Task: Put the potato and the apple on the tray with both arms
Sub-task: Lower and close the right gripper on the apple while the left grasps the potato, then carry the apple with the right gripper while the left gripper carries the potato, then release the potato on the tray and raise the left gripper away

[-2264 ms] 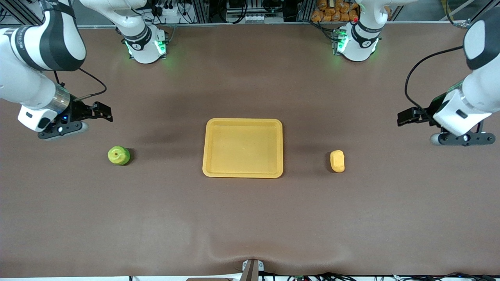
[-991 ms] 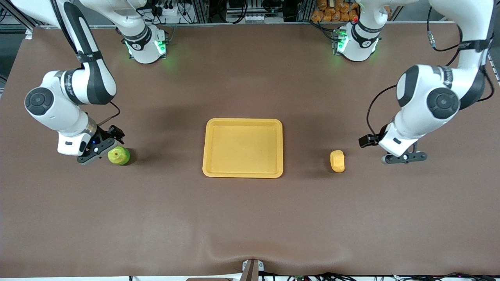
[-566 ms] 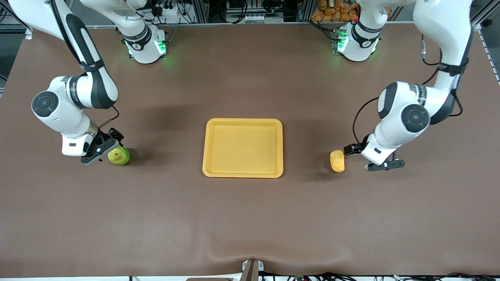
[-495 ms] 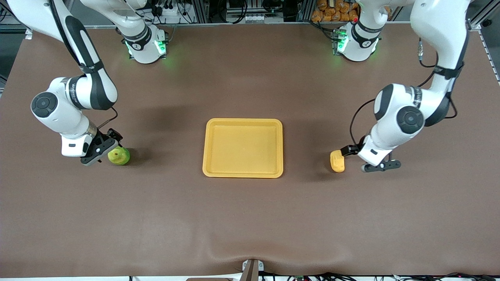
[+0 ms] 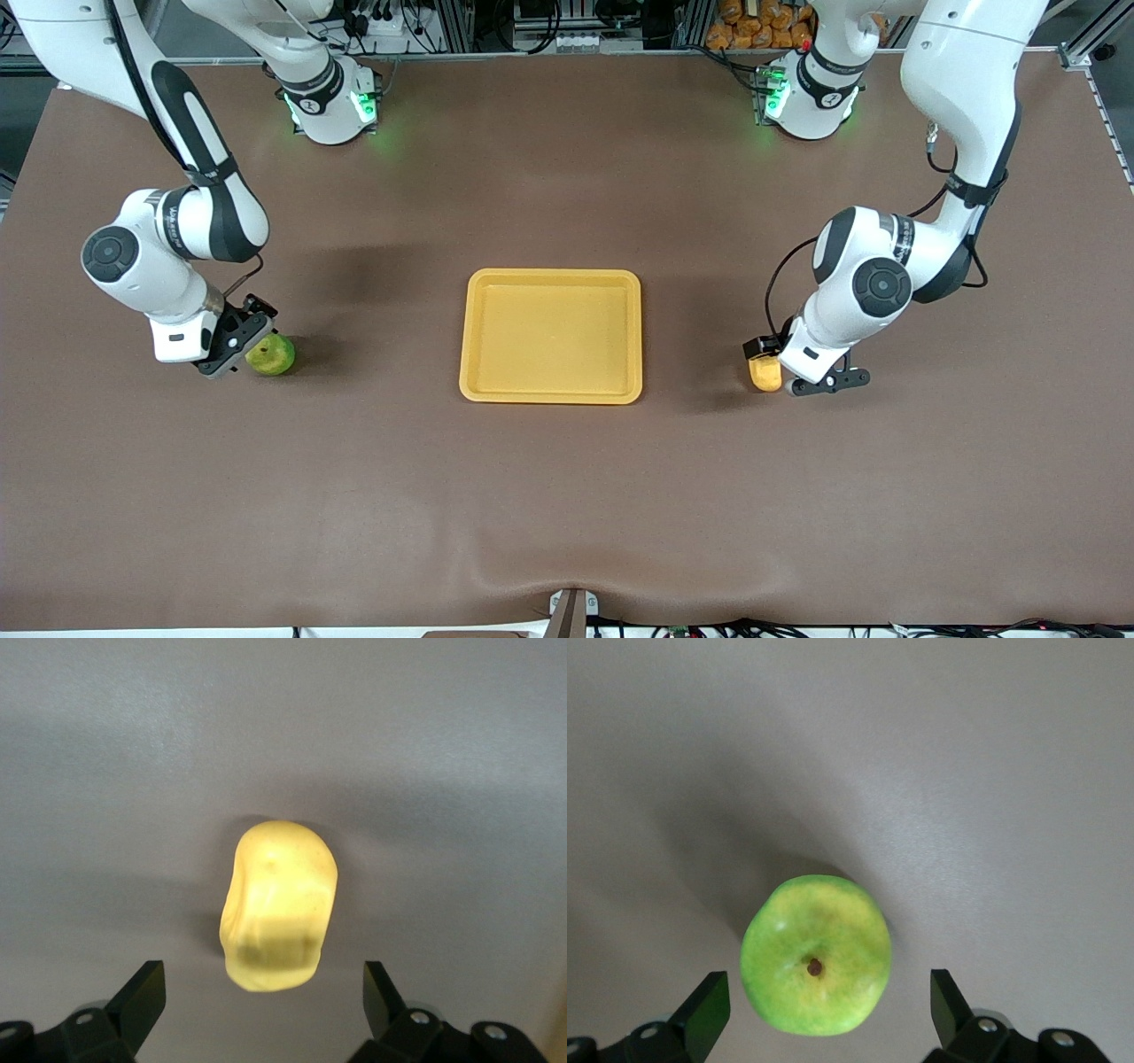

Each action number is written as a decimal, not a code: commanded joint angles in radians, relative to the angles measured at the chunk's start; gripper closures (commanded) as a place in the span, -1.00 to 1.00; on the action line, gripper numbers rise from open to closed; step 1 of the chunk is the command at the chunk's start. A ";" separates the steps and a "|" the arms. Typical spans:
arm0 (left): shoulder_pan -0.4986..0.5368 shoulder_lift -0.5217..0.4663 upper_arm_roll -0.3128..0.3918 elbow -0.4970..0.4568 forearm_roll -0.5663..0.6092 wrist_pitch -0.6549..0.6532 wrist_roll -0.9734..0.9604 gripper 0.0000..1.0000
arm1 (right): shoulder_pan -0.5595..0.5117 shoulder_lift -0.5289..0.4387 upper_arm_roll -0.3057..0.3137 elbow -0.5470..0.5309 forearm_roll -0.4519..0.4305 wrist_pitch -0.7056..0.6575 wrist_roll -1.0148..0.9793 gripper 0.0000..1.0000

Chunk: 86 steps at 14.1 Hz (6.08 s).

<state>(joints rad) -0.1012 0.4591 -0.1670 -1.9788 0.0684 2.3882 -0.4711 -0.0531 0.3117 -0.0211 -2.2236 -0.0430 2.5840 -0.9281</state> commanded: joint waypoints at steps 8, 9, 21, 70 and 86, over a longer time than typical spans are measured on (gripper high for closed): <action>0.000 0.082 0.004 0.067 0.019 0.008 -0.043 -0.46 | -0.040 0.038 0.017 -0.002 -0.017 0.053 -0.098 -0.65; 0.000 0.085 0.004 0.073 0.019 0.008 -0.043 -0.44 | -0.040 0.040 0.017 -0.002 -0.017 0.059 -0.110 -0.03; -0.003 0.078 0.004 0.113 0.086 -0.009 -0.034 1.00 | -0.034 -0.020 0.020 0.077 0.135 -0.172 -0.095 1.00; -0.292 0.044 0.006 0.390 0.099 -0.269 -0.161 -1.00 | 0.634 0.236 0.007 0.366 0.508 -0.143 1.976 1.00; 0.035 -0.244 0.003 0.531 0.038 -0.769 0.164 -1.00 | 0.688 0.179 0.007 0.429 0.221 -0.235 2.166 -1.00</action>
<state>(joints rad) -0.1197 0.2646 -0.1560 -1.4431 0.1297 1.6821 -0.3748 0.6231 0.5368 -0.0046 -1.8380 0.2076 2.4260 1.2039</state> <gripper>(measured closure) 0.000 0.000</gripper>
